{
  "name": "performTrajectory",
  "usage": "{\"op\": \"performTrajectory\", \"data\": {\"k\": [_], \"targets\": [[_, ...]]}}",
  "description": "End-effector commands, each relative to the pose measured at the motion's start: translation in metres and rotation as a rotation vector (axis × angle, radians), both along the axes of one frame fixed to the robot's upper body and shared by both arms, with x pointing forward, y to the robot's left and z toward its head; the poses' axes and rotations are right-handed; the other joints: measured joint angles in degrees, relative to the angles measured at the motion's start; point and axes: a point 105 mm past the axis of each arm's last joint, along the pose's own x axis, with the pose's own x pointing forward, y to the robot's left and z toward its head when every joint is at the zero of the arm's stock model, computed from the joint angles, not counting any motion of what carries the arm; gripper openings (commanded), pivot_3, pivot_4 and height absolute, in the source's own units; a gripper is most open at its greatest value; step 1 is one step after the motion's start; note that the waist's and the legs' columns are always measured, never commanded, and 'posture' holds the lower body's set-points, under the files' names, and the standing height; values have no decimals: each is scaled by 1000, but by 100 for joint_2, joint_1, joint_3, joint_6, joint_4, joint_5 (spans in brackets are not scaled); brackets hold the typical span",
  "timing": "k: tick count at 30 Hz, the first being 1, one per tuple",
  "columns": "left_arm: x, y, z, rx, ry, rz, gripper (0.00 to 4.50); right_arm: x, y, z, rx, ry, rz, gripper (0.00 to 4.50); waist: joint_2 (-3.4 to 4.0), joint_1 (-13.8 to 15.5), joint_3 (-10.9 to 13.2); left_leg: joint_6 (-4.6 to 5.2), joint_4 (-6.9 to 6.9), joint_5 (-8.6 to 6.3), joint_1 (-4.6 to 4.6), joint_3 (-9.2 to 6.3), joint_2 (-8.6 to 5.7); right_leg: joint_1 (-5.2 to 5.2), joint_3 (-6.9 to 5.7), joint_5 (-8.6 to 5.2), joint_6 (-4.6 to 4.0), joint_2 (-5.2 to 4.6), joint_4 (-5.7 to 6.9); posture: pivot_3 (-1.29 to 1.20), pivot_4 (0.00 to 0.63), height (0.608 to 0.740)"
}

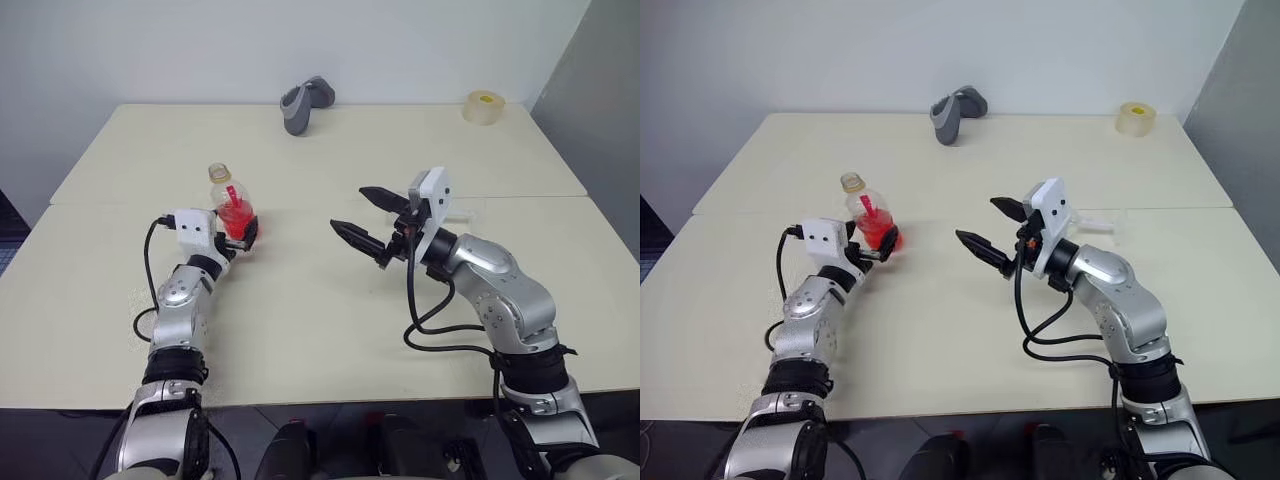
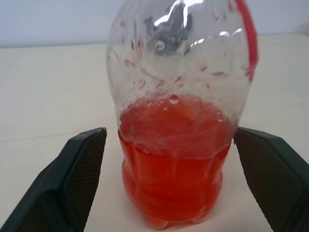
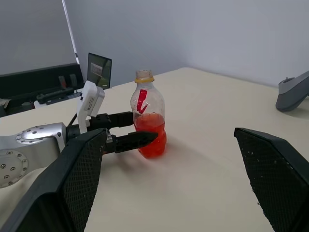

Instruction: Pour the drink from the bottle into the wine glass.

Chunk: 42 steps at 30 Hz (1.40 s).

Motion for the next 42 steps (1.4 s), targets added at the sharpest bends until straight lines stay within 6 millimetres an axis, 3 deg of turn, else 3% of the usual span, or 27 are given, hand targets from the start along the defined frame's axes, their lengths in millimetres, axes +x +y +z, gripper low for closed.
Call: {"op": "performTrajectory", "data": {"k": [1,11,14,17,20,22,27,33,42], "targets": [[-8,8,15,-4,-34,17,4473,-5,-1,13,20,-54,7,4500,0,1,0,0,0,0,0,0,0,0,0,0,0,0,0,0,150,740],[-43,-6,22,-19,65,-107,4473,-5,-21,4,-46,-64,-72,4500,0,4,0,2,0,-1,1,-1,1,5,0,0,0,0,-2,0,150,740],[-61,-31,24,39,131,-294,4473,0,-41,-9,-193,-102,-164,4500,0,15,0,3,-1,-2,1,-1,1,7,0,0,0,0,-3,0,150,740],[-74,-72,36,118,127,-551,4473,14,-71,-26,-348,-129,-296,4500,0,46,0,4,0,-3,3,-1,0,12,-3,0,0,0,-5,0,150,740],[-82,-97,42,174,121,-723,4473,37,-105,-33,-500,-188,-496,4500,0,50,0,4,0,-2,17,4,0,28,2,-1,0,1,-8,0,150,740],[-83,-108,43,194,120,-796,4473,45,-118,-34,-565,-226,-568,4500,1,30,0,2,-5,-1,22,10,1,30,6,-1,-1,3,-8,0,150,740],[-82,-131,44,221,107,-948,4473,59,-125,-37,-653,-291,-615,4500,1,-17,1,1,-11,-1,28,22,13,29,15,-2,-2,14,-7,0,150,740],[-71,-141,42,267,73,-1009,4473,75,-133,-51,-806,-356,-656,4500,1,7,1,3,-7,-2,27,23,13,29,14,-2,-3,15,-9,0,150,740],[-61,-142,41,285,47,-1024,4473,99,-165,-78,-1071,-382,-715,4500,2,-5,1,1,-5,0,25,25,11,28,16,-2,-3,13,-9,0,150,740]]}}
